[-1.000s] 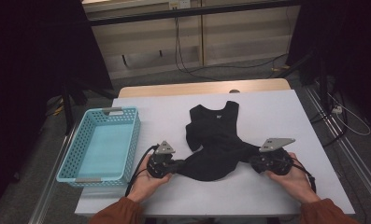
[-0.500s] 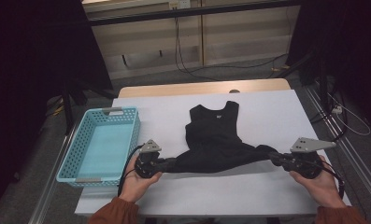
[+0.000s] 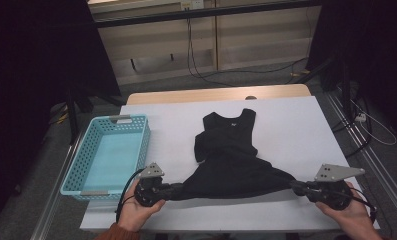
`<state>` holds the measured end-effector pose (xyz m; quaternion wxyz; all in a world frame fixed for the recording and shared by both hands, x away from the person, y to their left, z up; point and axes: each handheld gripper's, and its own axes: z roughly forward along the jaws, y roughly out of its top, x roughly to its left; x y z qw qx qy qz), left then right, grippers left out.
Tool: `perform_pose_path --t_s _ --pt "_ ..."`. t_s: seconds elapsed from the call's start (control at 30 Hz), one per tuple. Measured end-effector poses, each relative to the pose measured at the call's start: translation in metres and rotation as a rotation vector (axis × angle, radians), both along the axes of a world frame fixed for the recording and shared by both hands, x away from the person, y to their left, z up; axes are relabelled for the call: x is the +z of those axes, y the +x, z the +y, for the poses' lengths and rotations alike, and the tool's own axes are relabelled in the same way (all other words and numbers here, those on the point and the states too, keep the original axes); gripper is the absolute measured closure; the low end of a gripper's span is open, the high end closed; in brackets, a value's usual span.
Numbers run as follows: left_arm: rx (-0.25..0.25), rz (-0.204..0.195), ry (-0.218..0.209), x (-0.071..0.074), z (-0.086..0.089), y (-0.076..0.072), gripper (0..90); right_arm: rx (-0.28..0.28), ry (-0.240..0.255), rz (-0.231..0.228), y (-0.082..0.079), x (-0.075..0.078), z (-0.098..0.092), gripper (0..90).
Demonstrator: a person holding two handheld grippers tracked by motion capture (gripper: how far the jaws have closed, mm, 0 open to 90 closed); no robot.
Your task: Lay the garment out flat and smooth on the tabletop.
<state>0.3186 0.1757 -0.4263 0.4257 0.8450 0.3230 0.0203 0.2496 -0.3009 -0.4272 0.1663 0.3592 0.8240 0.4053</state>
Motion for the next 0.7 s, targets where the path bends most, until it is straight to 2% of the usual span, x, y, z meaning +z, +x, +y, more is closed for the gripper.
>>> perform_pose_path --t_s 0.13,0.23,0.3,0.37,0.47,0.63,0.7 --pt "-0.003 0.021 0.009 -0.003 0.003 -0.008 86.7 0.041 -0.005 0.021 -0.006 -0.003 0.008 87.6" --pt "-0.010 0.039 0.018 -0.005 0.005 -0.014 86.4 0.066 -0.036 0.045 -0.009 -0.008 0.014 87.5" --pt "-0.009 0.032 0.036 -0.007 0.005 -0.015 84.9 0.078 -0.051 0.057 -0.009 -0.010 0.017 87.1" --pt "0.003 0.025 0.031 -0.007 0.005 -0.015 74.5 0.094 -0.062 0.069 -0.008 -0.011 0.020 86.1" --pt "0.007 0.009 0.025 -0.004 0.005 -0.012 67.4 0.102 -0.060 0.078 -0.007 -0.012 0.021 78.9" --pt "0.002 -0.012 0.006 0.000 -0.003 -0.002 66.6 0.069 -0.042 0.042 -0.003 -0.008 0.019 70.6" --pt "-0.008 -0.040 0.039 0.000 -0.012 0.005 66.9 0.042 -0.030 0.022 0.003 -0.005 0.020 70.6"
